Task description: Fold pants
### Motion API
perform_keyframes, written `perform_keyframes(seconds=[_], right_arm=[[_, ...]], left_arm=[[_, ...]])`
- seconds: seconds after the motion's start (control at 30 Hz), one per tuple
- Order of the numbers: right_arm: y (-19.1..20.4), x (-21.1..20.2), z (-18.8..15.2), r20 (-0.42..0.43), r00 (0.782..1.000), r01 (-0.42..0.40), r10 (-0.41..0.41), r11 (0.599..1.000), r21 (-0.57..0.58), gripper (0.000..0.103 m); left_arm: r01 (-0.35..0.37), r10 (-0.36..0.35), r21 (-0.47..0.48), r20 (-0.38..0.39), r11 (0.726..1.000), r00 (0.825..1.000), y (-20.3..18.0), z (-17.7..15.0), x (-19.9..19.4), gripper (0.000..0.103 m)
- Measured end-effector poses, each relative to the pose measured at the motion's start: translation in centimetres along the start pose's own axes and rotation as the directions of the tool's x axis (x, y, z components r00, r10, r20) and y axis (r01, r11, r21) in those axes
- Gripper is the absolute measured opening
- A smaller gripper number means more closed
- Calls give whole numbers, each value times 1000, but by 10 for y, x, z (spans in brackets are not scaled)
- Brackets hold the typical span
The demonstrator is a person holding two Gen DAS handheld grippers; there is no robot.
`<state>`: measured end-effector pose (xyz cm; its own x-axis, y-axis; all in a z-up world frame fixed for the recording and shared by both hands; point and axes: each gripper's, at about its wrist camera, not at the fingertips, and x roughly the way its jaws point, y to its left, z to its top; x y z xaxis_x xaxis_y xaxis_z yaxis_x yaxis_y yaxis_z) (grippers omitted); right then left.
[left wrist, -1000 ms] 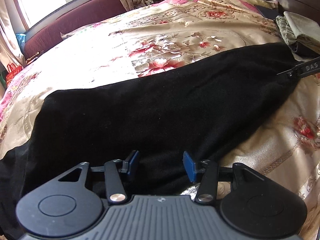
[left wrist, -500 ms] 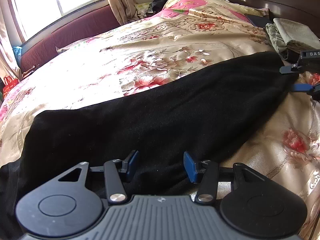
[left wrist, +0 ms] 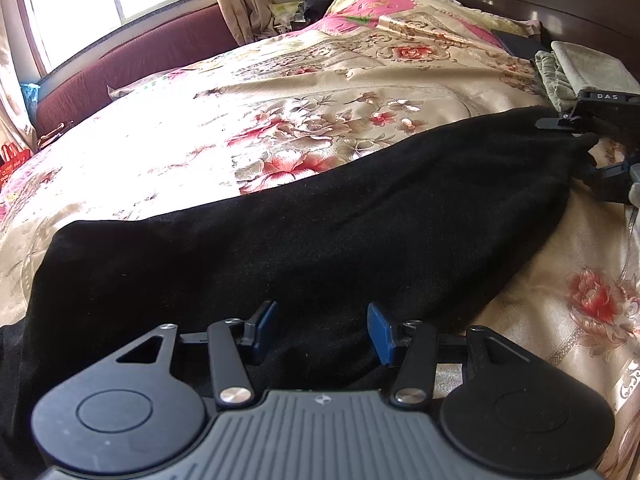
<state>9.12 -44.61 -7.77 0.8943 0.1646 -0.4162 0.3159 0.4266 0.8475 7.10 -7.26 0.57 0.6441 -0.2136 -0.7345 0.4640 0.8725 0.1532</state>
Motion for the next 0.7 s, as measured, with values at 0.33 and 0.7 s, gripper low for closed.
perform_keyframes(seconds=[0.33,0.7], right_arm=[[13,-20,4,-17,994,-104,105,993,54,10],[-7,-86,21,70,994,85,-85,996,0,9]], left_arm=[[43,-43,30,-22,999,999,-20,4,8,63],[177,-178,52,29,983,984,-44,11,-6,63]])
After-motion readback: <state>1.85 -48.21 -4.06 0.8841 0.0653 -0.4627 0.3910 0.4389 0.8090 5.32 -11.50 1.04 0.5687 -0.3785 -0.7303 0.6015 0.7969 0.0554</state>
